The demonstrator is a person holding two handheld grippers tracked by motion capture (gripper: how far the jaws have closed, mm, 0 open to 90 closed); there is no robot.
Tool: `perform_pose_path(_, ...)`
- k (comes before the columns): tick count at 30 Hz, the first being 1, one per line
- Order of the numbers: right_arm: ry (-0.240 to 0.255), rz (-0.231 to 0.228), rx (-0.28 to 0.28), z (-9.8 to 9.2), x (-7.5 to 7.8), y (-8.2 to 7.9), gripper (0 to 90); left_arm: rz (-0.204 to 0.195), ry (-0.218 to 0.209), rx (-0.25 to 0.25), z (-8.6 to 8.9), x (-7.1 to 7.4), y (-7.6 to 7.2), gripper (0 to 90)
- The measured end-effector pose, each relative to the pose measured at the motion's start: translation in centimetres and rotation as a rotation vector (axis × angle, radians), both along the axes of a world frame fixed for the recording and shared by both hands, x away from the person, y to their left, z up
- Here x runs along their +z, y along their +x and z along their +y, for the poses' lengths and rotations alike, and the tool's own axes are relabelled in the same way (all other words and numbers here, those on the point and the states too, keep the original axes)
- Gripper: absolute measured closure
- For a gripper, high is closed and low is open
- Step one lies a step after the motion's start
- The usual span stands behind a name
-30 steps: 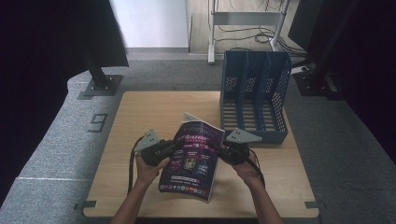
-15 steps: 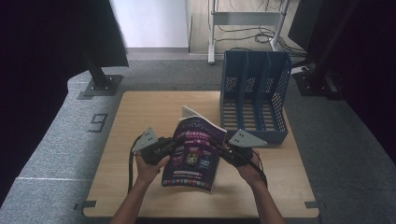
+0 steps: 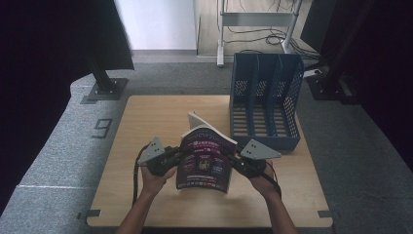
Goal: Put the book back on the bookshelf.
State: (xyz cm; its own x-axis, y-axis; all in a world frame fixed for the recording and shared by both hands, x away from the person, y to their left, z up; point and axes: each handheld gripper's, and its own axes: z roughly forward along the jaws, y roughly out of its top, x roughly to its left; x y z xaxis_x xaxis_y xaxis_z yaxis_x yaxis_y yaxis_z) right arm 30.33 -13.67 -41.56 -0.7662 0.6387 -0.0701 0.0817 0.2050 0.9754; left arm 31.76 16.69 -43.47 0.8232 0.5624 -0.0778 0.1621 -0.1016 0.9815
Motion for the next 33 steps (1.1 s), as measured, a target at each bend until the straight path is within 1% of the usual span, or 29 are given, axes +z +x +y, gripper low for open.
perform_pose_path(1, 0.0, 0.0, 0.0, 0.0, 0.0, 0.0, 78.5, 0.0, 0.0, 0.0, 0.0, 0.0, 0.0, 85.6)
perform_pose_path(2, 0.015, 0.006, 0.016, -0.1, -0.1, -0.2, 78.7, 0.004, -0.003, -0.006, 0.2, 0.0, -0.1, 85.6)
perform_pose_path(5, 0.026, 0.014, 0.02, 0.0, -0.1, -0.3, 78.1, 0.006, 0.0, -0.012, 0.3, 0.0, -0.2, 85.9)
perform_pose_path(6, 0.029, 0.022, 0.023, 0.0, -0.2, -0.2, 77.5, 0.007, 0.001, -0.013, 0.3, 0.0, -0.2, 86.0)
perform_pose_path(8, 0.032, 0.054, 0.046, 0.0, -0.4, 0.1, 75.5, 0.008, -0.002, -0.018, 0.3, 0.0, -0.2, 86.2)
perform_pose_path(9, 0.024, 0.065, 0.051, 0.2, -0.5, 0.2, 74.0, 0.01, -0.002, -0.023, 0.4, 0.0, -0.2, 86.2)
perform_pose_path(10, 0.024, 0.065, 0.051, 0.2, -0.5, 0.2, 74.0, 0.01, -0.002, -0.023, 0.4, 0.0, -0.2, 86.3)
perform_pose_path(11, 0.0, 0.081, 0.054, 0.6, -1.1, 0.6, 72.6, 0.011, -0.002, -0.027, 0.4, 0.0, -0.2, 86.3)
perform_pose_path(13, -0.011, 0.092, 0.06, 1.1, -1.5, 0.9, 72.2, 0.013, -0.007, -0.031, 0.5, -0.1, -0.1, 86.3)
perform_pose_path(16, -0.012, 0.097, 0.069, 1.7, -1.7, 1.2, 74.0, 0.017, -0.007, -0.034, 0.6, -0.1, -0.1, 86.2)
perform_pose_path(18, -0.005, 0.099, 0.079, 2.0, -1.7, 1.3, 76.8, 0.019, -0.008, -0.031, 0.7, -0.2, -0.1, 86.2)
perform_pose_path(21, -0.004, 0.095, 0.089, 2.2, -1.7, 1.3, 79.7, 0.023, -0.011, -0.028, 0.8, -0.3, -0.1, 86.1)
perform_pose_path(24, 0.007, 0.097, 0.095, 2.3, -1.8, 1.3, 80.1, 0.022, -0.011, -0.025, 0.8, -0.3, -0.2, 86.2)
perform_pose_path(28, 0.021, 0.104, 0.086, 2.4, -2.1, 1.5, 78.4, 0.024, -0.014, -0.024, 0.8, -0.3, -0.1, 86.3)
perform_pose_path(33, 0.037, 0.122, 0.095, 2.4, -2.1, 1.9, 80.9, 0.025, -0.016, -0.024, 0.8, -0.3, 0.0, 86.3)
